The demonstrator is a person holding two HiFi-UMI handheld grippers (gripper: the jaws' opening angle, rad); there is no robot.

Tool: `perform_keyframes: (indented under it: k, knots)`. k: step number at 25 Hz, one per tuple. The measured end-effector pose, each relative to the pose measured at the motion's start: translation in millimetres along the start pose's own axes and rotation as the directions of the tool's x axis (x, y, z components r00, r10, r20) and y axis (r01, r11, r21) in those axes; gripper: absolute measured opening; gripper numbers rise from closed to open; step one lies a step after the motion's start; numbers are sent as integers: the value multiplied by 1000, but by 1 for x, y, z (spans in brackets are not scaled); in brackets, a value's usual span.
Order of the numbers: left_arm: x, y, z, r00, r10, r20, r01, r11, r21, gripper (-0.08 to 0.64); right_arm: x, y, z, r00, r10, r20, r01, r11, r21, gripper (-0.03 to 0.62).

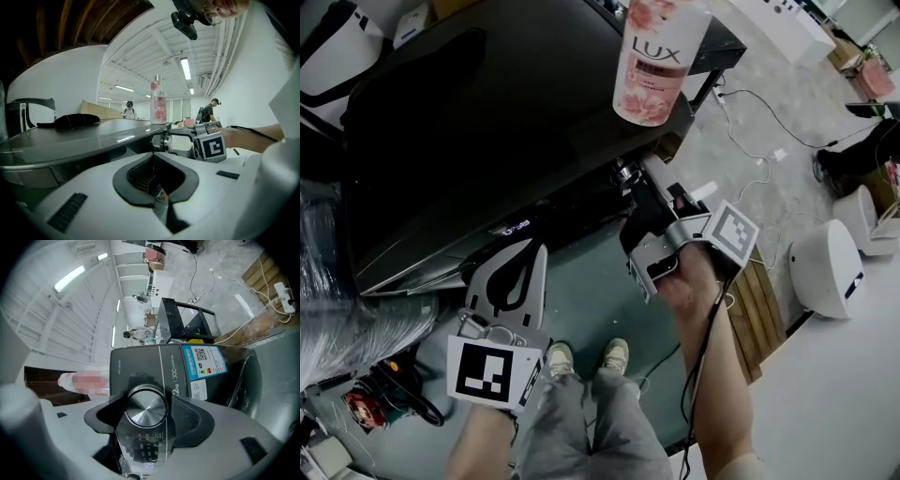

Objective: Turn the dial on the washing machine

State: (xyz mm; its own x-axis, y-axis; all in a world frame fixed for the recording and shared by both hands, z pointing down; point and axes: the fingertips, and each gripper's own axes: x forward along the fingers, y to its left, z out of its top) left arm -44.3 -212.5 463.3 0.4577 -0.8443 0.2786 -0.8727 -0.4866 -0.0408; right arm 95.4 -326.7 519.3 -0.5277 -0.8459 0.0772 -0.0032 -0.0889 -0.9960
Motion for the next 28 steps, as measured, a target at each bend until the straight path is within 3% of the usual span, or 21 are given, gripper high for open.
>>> perform_keyframes:
  k: [3,13,19,28]
  knots:
    - [-2,4,-4,1000,7,-7,-7,1000,4,20,-1,2,1,1000,15,6,-15,1000,-21,324]
    - [-7,7,-18,999,25,-48,-25,1000,6,20,-2,8,6,999,2,32,5,976,-220,301]
    - [-9,9,-23,998,29,-58,-29,1000,7,20,-1,12,6,999,2,38,11,941,-338,299]
    - [-6,10,-21,998,25,-55,-25,1000,2,20,-1,16,3,998,21,63,8,903,-429,299]
